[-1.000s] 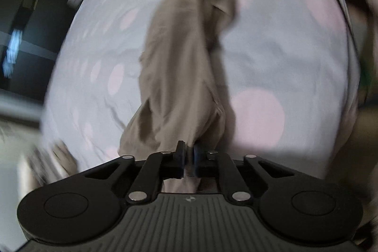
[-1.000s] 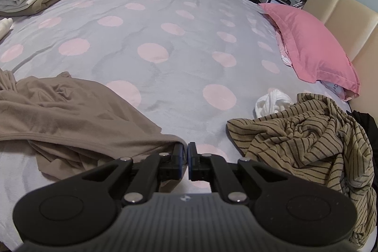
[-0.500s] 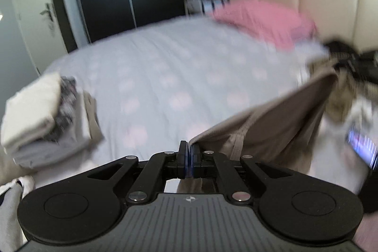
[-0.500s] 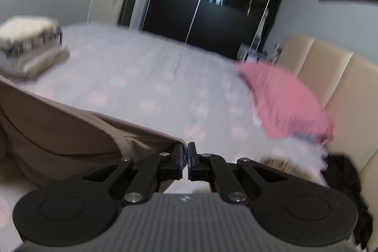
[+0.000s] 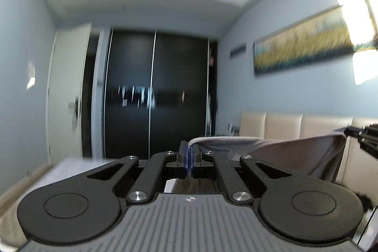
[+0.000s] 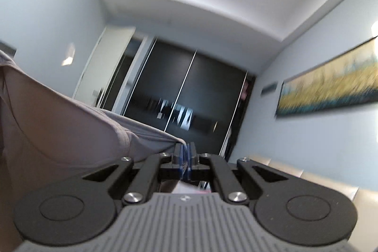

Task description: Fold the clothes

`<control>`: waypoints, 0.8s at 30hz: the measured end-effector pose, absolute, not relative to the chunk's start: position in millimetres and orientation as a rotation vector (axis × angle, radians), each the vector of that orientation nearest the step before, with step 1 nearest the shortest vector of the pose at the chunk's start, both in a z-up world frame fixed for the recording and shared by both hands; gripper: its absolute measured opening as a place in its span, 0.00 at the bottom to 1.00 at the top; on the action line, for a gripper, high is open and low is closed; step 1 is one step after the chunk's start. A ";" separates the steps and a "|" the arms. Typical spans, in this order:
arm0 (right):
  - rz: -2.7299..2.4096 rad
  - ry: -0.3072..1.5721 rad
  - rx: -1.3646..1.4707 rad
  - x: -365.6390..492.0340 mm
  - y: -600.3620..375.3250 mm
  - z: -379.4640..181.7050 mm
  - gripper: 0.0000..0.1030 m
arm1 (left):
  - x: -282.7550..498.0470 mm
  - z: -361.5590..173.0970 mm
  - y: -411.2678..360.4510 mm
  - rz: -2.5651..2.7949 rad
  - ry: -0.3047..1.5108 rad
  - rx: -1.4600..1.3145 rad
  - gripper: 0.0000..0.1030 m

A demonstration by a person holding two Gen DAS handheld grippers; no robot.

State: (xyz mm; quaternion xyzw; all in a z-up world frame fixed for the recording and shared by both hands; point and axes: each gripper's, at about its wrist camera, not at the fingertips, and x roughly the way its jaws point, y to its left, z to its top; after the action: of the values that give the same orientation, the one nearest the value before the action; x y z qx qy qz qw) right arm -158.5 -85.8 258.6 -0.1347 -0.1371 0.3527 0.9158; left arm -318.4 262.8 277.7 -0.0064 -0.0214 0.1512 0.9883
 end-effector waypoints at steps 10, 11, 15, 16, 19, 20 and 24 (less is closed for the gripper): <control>0.760 -0.231 -0.254 -176.9 -100.8 253.4 0.04 | -347.5 313.7 241.0 0.311 -0.186 0.022 0.00; 0.754 -0.242 -0.236 -179.7 -105.8 254.3 0.04 | -350.6 312.1 237.3 0.316 -0.182 0.025 0.00; 0.746 -0.308 -0.198 -200.1 -125.4 260.1 0.04 | -373.2 308.1 222.0 0.329 -0.197 0.028 0.00; 0.743 -0.327 -0.190 -205.9 -131.1 262.3 0.04 | -379.0 307.6 221.4 0.325 -0.206 0.019 0.00; 0.738 -0.375 -0.167 -221.4 -149.3 269.3 0.04 | -395.4 305.4 216.9 0.318 -0.235 0.007 0.00; 0.738 -0.385 -0.159 -224.9 -153.4 272.2 0.04 | -400.0 305.0 215.4 0.315 -0.243 0.006 0.00; 0.736 -0.411 -0.135 -237.9 -167.3 278.1 0.04 | -413.7 305.4 207.7 0.296 -0.266 0.006 0.00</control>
State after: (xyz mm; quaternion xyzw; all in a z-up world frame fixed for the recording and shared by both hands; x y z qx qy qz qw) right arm -237.9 -167.3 278.1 -0.0655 -0.1991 0.3568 0.9104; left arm -413.7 207.7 305.4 0.0030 -0.1323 0.1473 0.9802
